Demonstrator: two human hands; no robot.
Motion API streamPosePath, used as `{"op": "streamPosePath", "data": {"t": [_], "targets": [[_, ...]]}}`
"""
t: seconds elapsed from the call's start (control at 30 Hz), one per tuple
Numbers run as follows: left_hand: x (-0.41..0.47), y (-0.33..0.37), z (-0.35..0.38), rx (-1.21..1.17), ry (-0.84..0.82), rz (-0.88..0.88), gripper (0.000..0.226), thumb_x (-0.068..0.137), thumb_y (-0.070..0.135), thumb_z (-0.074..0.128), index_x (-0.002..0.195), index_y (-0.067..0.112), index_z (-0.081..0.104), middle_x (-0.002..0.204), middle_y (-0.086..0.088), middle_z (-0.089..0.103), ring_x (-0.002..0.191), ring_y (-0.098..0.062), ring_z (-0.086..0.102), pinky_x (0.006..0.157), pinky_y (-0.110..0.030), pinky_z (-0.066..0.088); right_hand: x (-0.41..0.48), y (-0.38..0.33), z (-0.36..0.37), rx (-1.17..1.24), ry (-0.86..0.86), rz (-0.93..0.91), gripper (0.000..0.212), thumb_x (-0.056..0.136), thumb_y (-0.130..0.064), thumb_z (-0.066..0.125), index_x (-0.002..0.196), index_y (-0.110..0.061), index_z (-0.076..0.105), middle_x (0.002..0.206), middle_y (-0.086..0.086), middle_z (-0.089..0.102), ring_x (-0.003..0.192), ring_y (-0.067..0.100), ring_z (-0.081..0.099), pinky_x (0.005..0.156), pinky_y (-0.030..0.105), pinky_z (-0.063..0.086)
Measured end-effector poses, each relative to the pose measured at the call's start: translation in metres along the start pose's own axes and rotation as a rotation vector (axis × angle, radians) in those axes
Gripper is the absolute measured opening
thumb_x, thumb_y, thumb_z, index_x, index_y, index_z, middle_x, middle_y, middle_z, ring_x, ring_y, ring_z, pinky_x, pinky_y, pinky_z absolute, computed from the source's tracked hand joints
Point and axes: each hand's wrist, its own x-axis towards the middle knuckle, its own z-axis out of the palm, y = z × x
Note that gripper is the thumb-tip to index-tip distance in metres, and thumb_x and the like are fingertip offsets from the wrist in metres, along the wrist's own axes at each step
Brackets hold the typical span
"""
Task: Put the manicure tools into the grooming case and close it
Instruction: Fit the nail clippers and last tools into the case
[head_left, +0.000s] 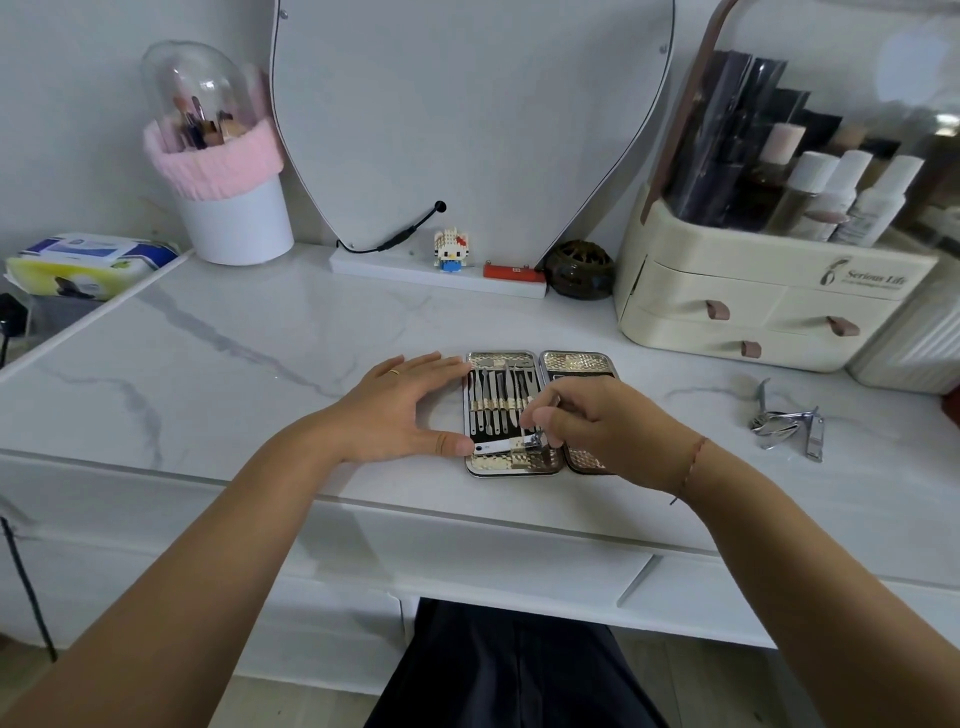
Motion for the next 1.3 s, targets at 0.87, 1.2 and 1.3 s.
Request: {"op": "streamPosePath", "data": {"t": [0.87,1.2,1.3], "targets": [[0.001,-0.001,0.000,0.012,0.015,0.014,0.118,0.048,0.095,0.039,0.148,0.036,0.020,0.156,0.014,0.019,0.138,0.008,0.005,0.116,-0.025,0.000,0.011,-0.007,0.023,-0.257,0.130,-0.163,0.014,0.077,-0.025,0.072,0.073,-0.013,0.066,0.069,-0.009,0.054,0.068,0.013,0.053,0.068,0.029,0.046],[0.001,-0.001,0.000,0.014,0.019,0.010,0.118,0.047,0.095,0.040,0.148,0.035,0.021,0.156,0.015,0.020,0.140,0.005,0.006,0.118,-0.029,0.002,0.012,-0.002,0.019,-0.215,0.061,-0.219,0.005,0.077,-0.018,0.073,0.082,-0.017,0.073,0.075,-0.010,0.056,0.065,0.003,0.051,0.068,0.013,0.041],[0.002,-0.002,0.000,0.012,0.019,0.007,0.120,0.046,0.096,0.039,0.148,0.035,0.021,0.156,0.015,0.019,0.139,0.007,0.005,0.118,-0.029,0.002,0.012,0.001,0.018,-0.192,0.056,-0.214,0.006,0.077,-0.017,0.073,0.084,-0.018,0.074,0.073,-0.014,0.055,0.068,-0.002,0.052,0.066,0.007,0.037]]}}
